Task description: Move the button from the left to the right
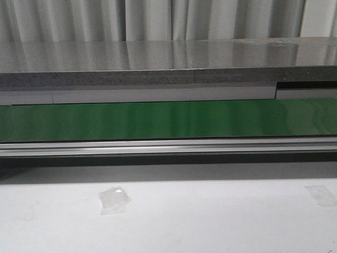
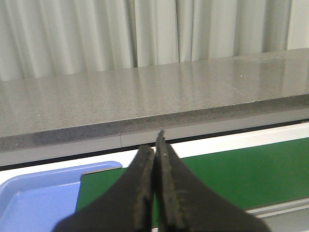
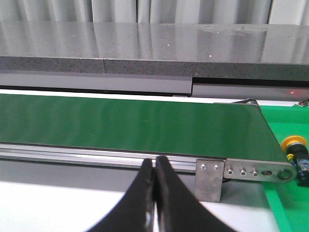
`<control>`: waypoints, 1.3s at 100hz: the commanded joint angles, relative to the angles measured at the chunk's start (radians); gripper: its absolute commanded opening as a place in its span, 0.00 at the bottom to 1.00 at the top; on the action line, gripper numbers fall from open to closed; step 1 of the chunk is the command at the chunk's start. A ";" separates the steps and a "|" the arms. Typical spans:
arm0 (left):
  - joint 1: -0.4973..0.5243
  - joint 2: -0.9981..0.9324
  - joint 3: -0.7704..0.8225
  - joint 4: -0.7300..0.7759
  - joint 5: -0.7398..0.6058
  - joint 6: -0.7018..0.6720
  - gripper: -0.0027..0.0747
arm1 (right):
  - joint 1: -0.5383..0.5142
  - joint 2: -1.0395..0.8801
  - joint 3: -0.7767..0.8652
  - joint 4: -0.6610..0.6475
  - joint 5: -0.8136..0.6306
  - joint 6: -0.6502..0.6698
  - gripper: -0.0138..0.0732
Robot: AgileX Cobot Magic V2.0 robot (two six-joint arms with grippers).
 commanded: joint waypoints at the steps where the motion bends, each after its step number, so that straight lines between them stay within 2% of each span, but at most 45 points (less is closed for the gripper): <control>1: -0.009 0.013 -0.026 -0.017 -0.077 -0.002 0.01 | 0.000 -0.019 -0.016 0.001 -0.073 -0.012 0.08; 115: -0.009 0.013 -0.023 -0.017 -0.077 -0.002 0.01 | 0.000 -0.019 -0.016 0.001 -0.073 -0.012 0.08; 130: -0.009 0.013 -0.023 0.086 -0.081 -0.044 0.01 | 0.000 -0.019 -0.016 0.001 -0.073 -0.012 0.08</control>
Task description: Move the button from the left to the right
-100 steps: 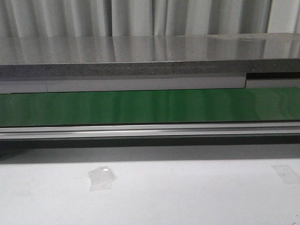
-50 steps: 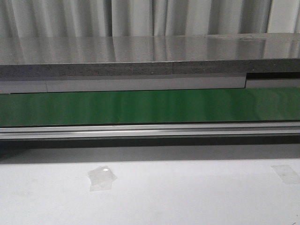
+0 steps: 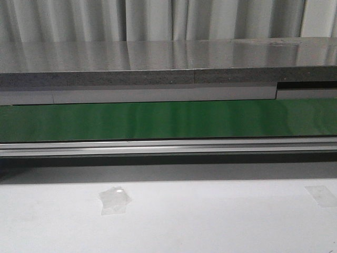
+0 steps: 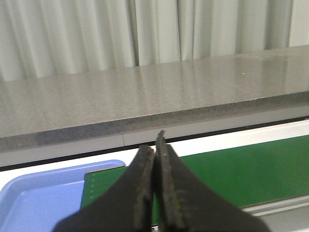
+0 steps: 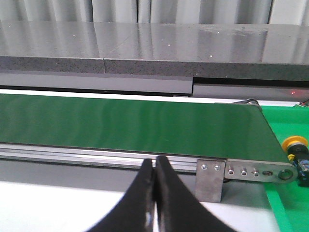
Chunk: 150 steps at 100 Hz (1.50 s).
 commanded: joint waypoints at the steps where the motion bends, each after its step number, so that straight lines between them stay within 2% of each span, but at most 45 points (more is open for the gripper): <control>1: -0.009 0.013 -0.026 0.070 -0.080 -0.049 0.01 | 0.000 -0.019 -0.016 0.001 -0.073 -0.010 0.08; 20: -0.009 0.013 -0.016 0.355 -0.082 -0.344 0.01 | 0.000 -0.019 -0.016 0.001 -0.073 -0.010 0.08; 31: -0.009 0.000 0.026 0.434 -0.137 -0.430 0.01 | 0.000 -0.019 -0.016 0.001 -0.073 -0.010 0.08; 49: -0.009 -0.076 0.146 0.428 -0.245 -0.437 0.01 | 0.000 -0.019 -0.016 0.001 -0.073 -0.010 0.08; 67: -0.009 -0.165 0.247 0.428 -0.268 -0.448 0.01 | 0.000 -0.019 -0.016 0.001 -0.073 -0.010 0.08; 99: -0.009 -0.161 0.352 0.428 -0.391 -0.489 0.01 | 0.000 -0.019 -0.016 0.001 -0.074 -0.010 0.08; 150: -0.009 -0.161 0.354 0.428 -0.392 -0.489 0.01 | 0.000 -0.019 -0.016 0.001 -0.074 -0.010 0.08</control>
